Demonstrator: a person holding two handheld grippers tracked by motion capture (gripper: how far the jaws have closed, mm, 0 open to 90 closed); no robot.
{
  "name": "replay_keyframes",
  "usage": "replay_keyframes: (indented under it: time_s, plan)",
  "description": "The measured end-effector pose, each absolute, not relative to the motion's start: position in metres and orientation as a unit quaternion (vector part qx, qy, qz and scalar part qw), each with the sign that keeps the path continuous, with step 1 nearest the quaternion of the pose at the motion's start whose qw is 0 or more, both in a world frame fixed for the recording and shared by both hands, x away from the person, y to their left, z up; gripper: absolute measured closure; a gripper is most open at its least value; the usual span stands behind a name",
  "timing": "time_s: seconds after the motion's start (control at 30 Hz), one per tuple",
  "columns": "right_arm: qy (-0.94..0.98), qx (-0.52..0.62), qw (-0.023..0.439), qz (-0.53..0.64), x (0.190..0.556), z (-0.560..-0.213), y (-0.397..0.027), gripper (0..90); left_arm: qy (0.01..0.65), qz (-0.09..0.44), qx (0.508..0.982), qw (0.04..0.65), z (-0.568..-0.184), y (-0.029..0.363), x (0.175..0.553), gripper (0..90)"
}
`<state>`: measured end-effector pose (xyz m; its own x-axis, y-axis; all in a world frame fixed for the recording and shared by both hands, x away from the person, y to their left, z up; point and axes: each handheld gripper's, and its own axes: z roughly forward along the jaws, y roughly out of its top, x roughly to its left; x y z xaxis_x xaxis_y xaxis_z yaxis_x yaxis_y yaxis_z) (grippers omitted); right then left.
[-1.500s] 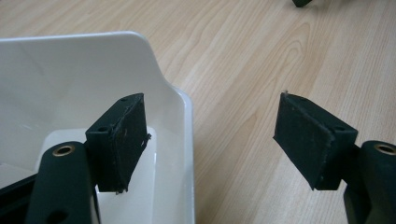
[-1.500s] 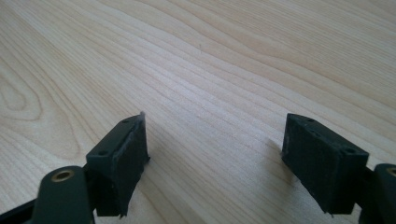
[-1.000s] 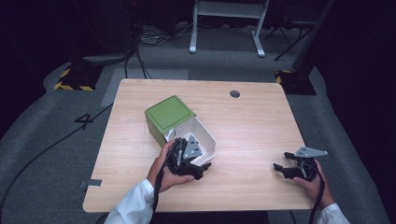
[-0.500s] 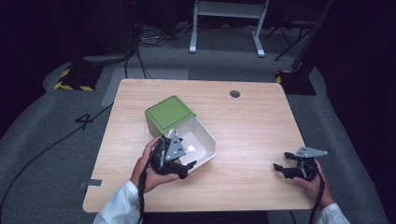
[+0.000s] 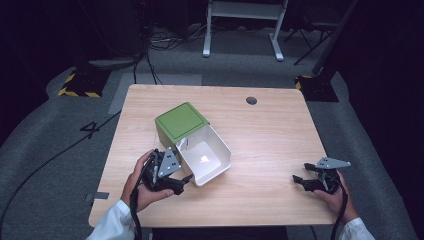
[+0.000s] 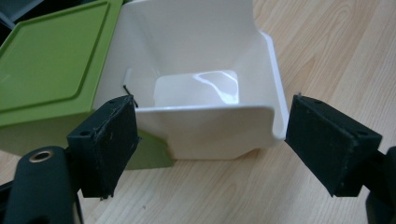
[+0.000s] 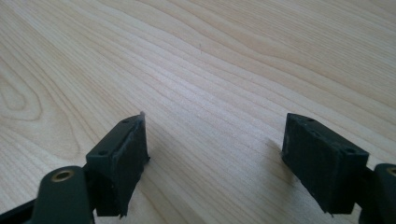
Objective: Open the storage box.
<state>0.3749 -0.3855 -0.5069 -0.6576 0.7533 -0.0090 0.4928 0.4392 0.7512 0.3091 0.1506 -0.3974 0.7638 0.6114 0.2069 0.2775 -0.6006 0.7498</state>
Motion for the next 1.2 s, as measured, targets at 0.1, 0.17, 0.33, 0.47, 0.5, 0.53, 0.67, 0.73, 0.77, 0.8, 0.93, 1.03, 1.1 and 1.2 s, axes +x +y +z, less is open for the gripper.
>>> replay_keyframes:
  time_s: [0.1, 0.17, 0.33, 0.47, 0.5, 0.53, 0.67, 0.73, 0.77, 0.8, 0.93, 1.03, 1.1, 1.2]
  plan:
    - [0.83, 0.375, 0.174, 0.374, 0.375, -0.507, -0.386, 22.4, 0.258, 0.236, 0.867, 0.355, -0.401, 0.157, 0.31, 17.0]
    - [0.83, 0.375, 0.174, 0.374, 0.375, -0.507, -0.386, 22.4, 0.263, 0.235, 0.866, 0.353, -0.404, 0.161, 0.31, 17.0]
    - [0.83, 0.375, 0.174, 0.374, 0.375, -0.507, -0.386, 22.4, 0.275, 0.245, 0.867, 0.334, -0.415, 0.17, 0.313, 17.1]
    - [0.83, 0.375, 0.175, 0.373, 0.375, -0.507, -0.386, 22.4, 0.28, 0.25, 0.869, 0.322, -0.425, 0.178, 0.318, 17.2]
    - [0.83, 0.375, 0.174, 0.373, 0.375, -0.507, -0.386, 22.4, 0.283, 0.248, 0.87, 0.319, -0.429, 0.18, 0.319, 17.3]
    - [0.83, 0.375, 0.174, 0.373, 0.375, -0.507, -0.386, 22.4, 0.285, 0.249, 0.871, 0.314, -0.432, 0.182, 0.321, 17.3]
    - [0.83, 0.376, 0.174, 0.374, 0.375, -0.507, -0.386, 22.4, 0.297, 0.251, 0.872, 0.298, -0.443, 0.193, 0.327, 17.4]
    - [0.83, 0.375, 0.174, 0.373, 0.375, -0.507, -0.386, 22.4, 0.303, 0.25, 0.87, 0.297, -0.448, 0.2, 0.329, 17.5]
    - [0.83, 0.376, 0.174, 0.374, 0.375, -0.507, -0.386, 22.4, 0.308, 0.248, 0.868, 0.3, -0.45, 0.203, 0.33, 17.6]
    - [0.83, 0.376, 0.174, 0.373, 0.375, -0.507, -0.386, 22.4, 0.313, 0.245, 0.866, 0.304, -0.452, 0.206, 0.33, 17.8]
    - [0.83, 0.376, 0.174, 0.373, 0.375, -0.507, -0.386, 22.4, 0.325, 0.24, 0.865, 0.297, -0.461, 0.215, 0.333, 17.8]
    - [0.83, 0.376, 0.174, 0.373, 0.375, -0.507, -0.386, 22.4, 0.332, 0.239, 0.864, 0.294, -0.467, 0.222, 0.334, 17.8]
    - [0.83, 0.376, 0.174, 0.373, 0.375, -0.507, -0.386, 22.4, 0.336, 0.24, 0.864, 0.287, -0.471, 0.226, 0.335, 17.8]
    - [0.83, 0.376, 0.174, 0.373, 0.375, -0.507, -0.386, 22.4, 0.347, 0.232, 0.862, 0.288, -0.477, 0.232, 0.336, 17.8]
